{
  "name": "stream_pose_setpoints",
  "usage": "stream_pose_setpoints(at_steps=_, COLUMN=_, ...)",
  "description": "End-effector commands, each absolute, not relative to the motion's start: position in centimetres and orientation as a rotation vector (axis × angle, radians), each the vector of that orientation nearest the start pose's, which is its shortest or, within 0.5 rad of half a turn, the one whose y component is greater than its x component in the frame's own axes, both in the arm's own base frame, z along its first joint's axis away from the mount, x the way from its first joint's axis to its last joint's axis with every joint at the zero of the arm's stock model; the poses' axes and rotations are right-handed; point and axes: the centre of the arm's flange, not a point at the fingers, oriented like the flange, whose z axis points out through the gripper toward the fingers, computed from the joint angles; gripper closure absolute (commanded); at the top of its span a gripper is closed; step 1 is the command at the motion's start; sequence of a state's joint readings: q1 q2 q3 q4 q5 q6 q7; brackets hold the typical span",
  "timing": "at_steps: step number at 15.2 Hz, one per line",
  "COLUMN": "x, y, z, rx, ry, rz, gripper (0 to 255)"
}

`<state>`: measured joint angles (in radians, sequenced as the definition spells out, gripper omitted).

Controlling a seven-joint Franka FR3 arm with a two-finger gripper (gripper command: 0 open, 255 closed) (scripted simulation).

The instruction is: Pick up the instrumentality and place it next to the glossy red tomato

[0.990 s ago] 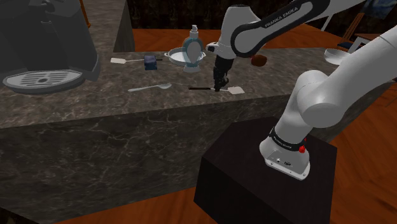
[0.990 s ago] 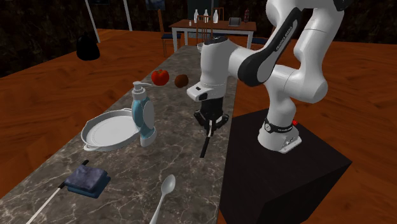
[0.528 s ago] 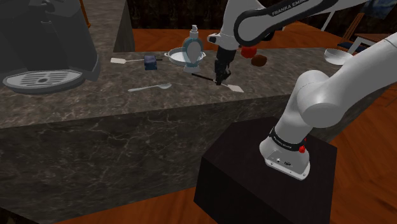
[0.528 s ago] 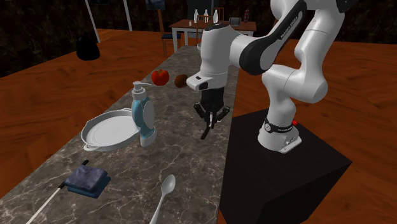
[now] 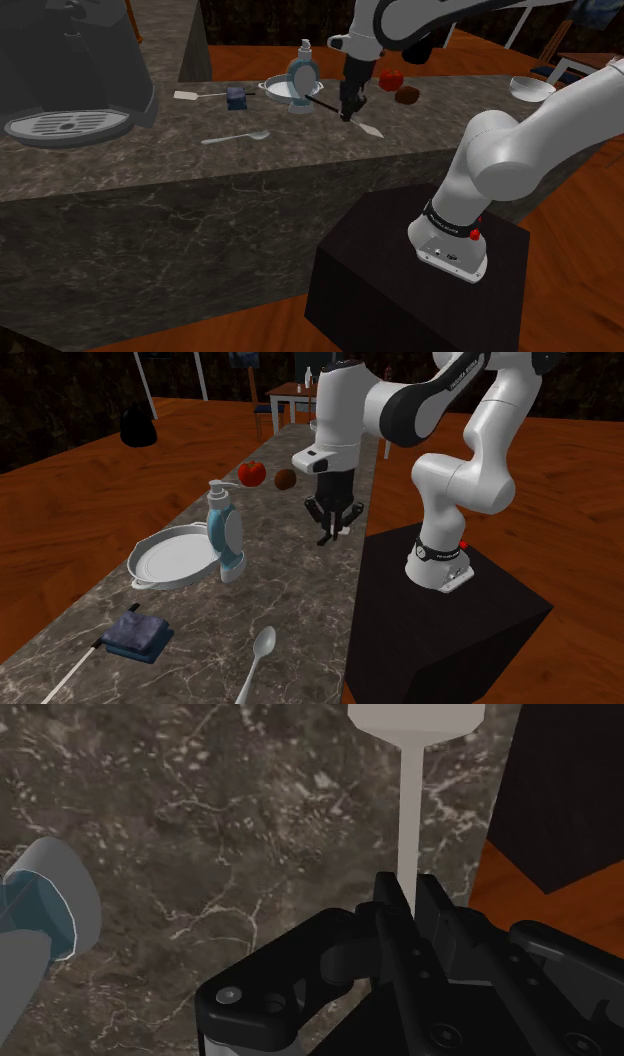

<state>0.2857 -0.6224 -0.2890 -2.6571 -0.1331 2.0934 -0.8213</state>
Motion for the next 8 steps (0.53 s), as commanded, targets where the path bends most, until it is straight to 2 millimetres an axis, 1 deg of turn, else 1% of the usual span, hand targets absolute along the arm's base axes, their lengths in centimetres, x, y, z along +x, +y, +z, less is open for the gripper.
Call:
stream_pose_setpoints(at_steps=1, x=36.0, y=-0.6, z=43.9, rx=-2.779, ry=-1.396, rz=-0.092, gripper=255)
stream_pose_setpoints(at_steps=8, x=36.0, y=-0.6, z=47.6, rx=-2.779, ry=-1.396, rz=-0.092, gripper=255)
